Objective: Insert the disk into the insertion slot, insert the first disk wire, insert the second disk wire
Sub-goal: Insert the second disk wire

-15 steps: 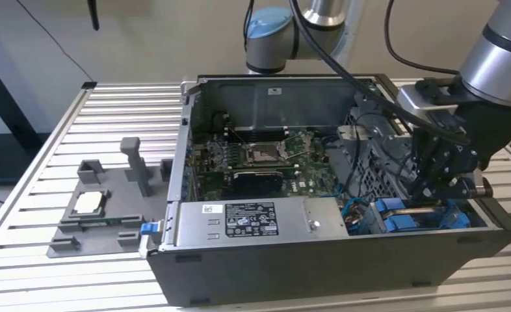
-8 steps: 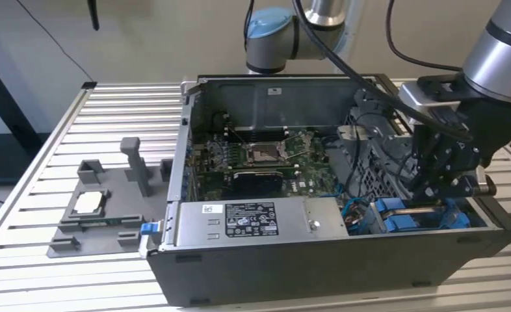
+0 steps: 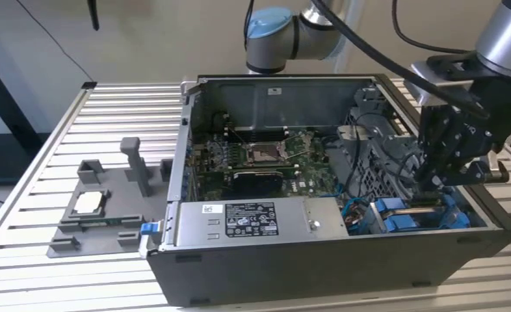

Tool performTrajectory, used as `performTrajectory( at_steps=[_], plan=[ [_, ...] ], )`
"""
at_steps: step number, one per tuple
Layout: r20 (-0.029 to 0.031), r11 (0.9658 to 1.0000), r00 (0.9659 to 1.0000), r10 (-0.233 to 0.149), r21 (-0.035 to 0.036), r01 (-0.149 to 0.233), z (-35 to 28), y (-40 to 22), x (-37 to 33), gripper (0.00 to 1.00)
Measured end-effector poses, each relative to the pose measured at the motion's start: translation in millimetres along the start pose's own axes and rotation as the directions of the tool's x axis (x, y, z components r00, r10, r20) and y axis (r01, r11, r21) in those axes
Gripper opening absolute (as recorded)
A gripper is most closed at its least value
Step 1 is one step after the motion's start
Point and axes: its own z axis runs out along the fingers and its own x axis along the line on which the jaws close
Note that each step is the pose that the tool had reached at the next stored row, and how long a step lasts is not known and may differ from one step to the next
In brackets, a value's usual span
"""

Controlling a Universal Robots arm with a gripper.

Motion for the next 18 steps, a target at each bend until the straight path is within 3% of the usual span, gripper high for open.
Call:
performTrajectory(
  at_steps=[6, 9, 18],
  plan=[
    [0.0010, 1.0000, 1.0000, 0.000, 0.0000, 0.000, -17.7, 0.3, -1.0, 0.24],
    [0.0012, 1.0000, 1.0000, 0.000, 0.0000, 0.000, -18.2, 0.4, -1.1, 0.11],
    [0.0010, 1.0000, 1.0000, 0.000, 0.0000, 0.000, -18.2, 0.4, -1.2, 0.11]
  ],
)
